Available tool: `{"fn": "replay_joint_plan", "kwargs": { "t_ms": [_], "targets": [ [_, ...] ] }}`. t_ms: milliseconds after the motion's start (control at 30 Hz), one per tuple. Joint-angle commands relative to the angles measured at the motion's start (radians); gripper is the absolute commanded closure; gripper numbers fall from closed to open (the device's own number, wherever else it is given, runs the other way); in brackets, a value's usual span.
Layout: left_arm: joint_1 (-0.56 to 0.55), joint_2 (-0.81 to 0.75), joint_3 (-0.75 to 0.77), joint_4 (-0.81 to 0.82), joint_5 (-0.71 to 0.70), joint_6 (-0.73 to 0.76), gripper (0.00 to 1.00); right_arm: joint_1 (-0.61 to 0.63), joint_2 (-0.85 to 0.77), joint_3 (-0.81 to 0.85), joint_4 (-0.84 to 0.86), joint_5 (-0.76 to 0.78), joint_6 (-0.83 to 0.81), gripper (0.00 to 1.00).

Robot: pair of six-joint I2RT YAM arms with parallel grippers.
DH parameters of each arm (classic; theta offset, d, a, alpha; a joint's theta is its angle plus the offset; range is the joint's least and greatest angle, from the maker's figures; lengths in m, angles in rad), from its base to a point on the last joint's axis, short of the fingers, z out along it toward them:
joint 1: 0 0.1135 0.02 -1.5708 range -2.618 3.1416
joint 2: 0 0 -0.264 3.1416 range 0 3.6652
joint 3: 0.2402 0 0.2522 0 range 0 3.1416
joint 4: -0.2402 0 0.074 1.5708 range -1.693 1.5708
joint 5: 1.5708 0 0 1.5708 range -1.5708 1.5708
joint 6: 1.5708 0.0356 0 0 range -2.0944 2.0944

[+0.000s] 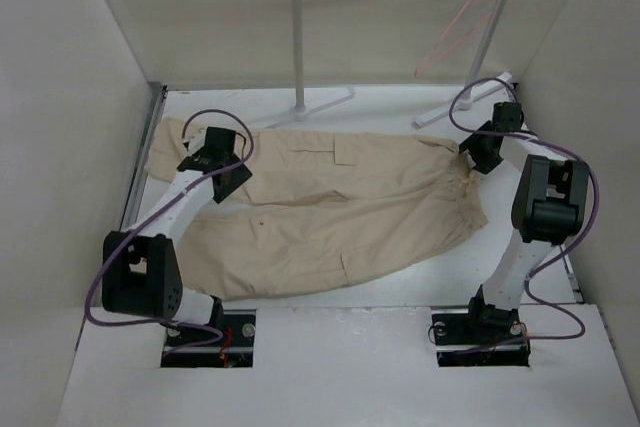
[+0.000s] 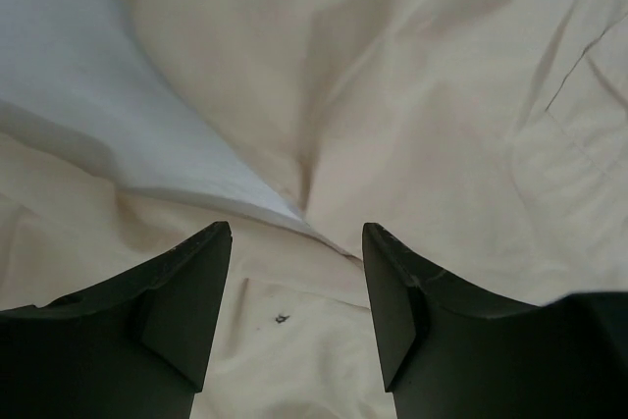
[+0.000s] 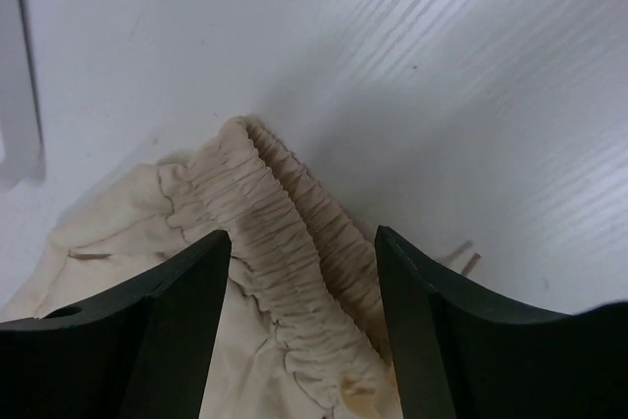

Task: Place the trousers on the hanger
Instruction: Flatten out the trousers at the center of the board.

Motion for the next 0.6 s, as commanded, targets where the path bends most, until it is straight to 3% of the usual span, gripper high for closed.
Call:
{"fn": "replay_joint_plan", "kwargs": {
  "t_ms": [0,67,200,233,400,567],
  "targets": [
    [0.052,-0.11,-0.024,0.047,0.007,-0.03,0.46,0.003,0.036,0.074,-0.003,-0.074,-0.007,0.37],
    [0.059,-0.134,-0.037,0.045,0.019,-0.025,0.46,0.006,0.064,0.09,-0.01,-0.086,-0.001,0.46],
    [0.074,-0.162,-0.054,0.036,0.029,-0.018,0.46,0.007,0.108,0.113,-0.056,-0.096,0.037,0.85],
    [0.085,-0.167,-0.055,0.034,0.029,-0.016,0.46,0.006,0.098,0.102,-0.056,-0.086,0.054,0.91],
    [0.141,-0.144,-0.02,0.028,0.062,0.004,0.45,-0.069,0.01,0.099,-0.043,0.009,0.102,1.0],
    [0.192,-0.082,0.035,0.034,0.055,0.036,0.45,-0.158,-0.031,0.142,-0.052,0.064,0.132,0.99]
  ]
}}
